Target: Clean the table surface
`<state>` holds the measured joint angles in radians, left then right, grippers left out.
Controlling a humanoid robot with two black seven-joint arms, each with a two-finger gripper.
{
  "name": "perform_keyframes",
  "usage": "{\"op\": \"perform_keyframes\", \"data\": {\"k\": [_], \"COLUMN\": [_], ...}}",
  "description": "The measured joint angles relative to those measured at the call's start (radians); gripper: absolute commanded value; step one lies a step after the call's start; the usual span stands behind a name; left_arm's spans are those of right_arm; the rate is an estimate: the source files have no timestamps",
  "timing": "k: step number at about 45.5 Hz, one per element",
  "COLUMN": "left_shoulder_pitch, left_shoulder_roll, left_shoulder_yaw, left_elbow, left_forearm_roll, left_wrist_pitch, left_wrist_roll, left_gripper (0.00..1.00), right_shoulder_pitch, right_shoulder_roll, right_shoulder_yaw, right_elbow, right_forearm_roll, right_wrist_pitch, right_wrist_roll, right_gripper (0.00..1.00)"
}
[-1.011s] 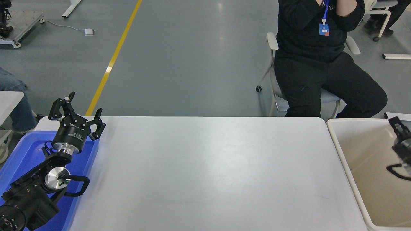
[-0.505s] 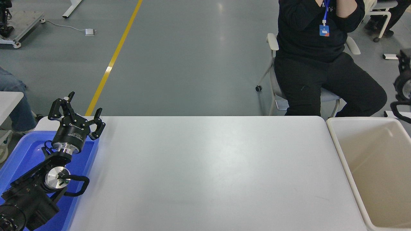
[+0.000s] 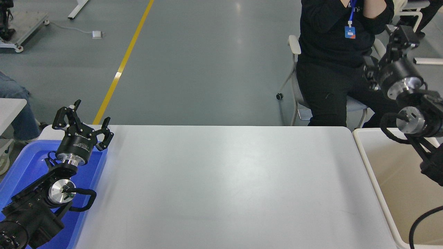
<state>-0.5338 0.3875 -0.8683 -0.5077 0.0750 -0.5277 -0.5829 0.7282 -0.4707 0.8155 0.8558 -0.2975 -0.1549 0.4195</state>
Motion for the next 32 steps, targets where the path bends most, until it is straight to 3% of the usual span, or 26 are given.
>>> {"op": "perform_keyframes", "data": {"k": [13, 32], "left_shoulder_pitch": [0.000, 0.000], "left_shoulder_roll": [0.000, 0.000], "left_shoulder_yaw": [0.000, 0.000], "left_elbow": [0.000, 0.000], "left_forearm_roll": [0.000, 0.000], "left_wrist_pitch": [0.000, 0.000], "left_wrist_roll": [0.000, 0.000], "left_gripper": [1.00, 1.00], "right_shoulder_pitch": [-0.139, -0.179], "right_shoulder_roll": [0.090, 0.162], "right_shoulder_yaw": [0.009, 0.012], "right_elbow": [-0.022, -0.031], "right_forearm_roll": [-0.002, -0.003], "right_wrist_pitch": [0.007, 0.008], "right_wrist_roll": [0.094, 0.121], "right_gripper": [0.99, 0.99]}}
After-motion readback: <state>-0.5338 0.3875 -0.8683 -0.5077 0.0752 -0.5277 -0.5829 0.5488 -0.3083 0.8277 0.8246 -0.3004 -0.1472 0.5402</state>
